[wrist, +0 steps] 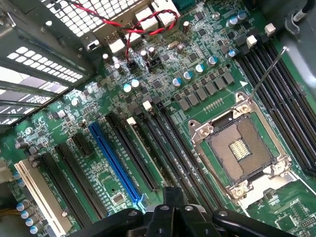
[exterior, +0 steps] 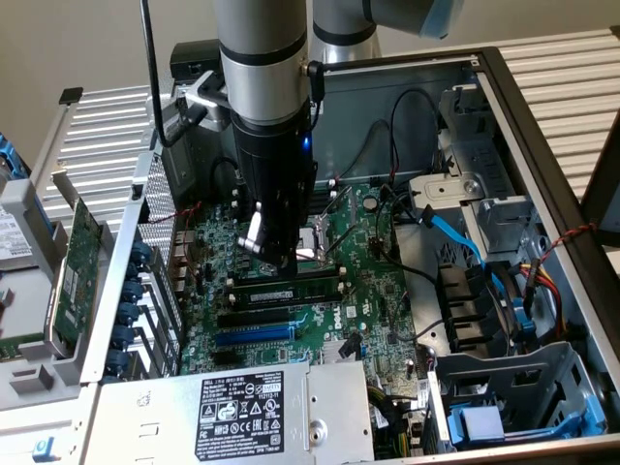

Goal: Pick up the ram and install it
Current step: 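Press down the ram until it locks into place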

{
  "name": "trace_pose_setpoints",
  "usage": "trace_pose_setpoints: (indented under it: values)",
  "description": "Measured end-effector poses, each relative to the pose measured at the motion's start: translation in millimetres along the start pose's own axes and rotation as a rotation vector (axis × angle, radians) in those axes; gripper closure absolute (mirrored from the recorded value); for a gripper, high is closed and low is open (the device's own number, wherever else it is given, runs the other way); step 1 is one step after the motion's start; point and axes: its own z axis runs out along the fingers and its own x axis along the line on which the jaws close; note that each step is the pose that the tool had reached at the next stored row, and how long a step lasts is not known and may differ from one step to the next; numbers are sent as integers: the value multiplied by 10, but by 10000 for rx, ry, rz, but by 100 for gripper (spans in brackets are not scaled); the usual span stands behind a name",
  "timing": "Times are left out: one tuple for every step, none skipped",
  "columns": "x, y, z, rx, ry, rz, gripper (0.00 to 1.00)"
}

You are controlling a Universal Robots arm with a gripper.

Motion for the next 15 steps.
trace_pose_setpoints:
  values:
    - [0,0,0,-2,2,135,89]
    - [0,0,0,-6,4,284,89]
    - [0,0,0,-8,6,424,89]
    - [0,0,0,-12,9,571,89]
    - [0,0,-1,-15,11,709,89]
    - [0,0,0,-17,12,843,89]
    - [0,0,0,-20,13,963,89]
    - [-1,0,-1,-24,13,1077,89]
    - [0,0,-6,-27,17,1173,89]
    - [0,0,-13,-30,21,1259,89]
    - [0,0,-18,-32,22,1354,89]
    - [0,0,-21,-34,22,1448,89]
    - [0,0,-22,-37,22,1559,89]
    - [0,0,-22,-39,23,1698,89]
    - [0,0,-22,-43,25,1843,89]
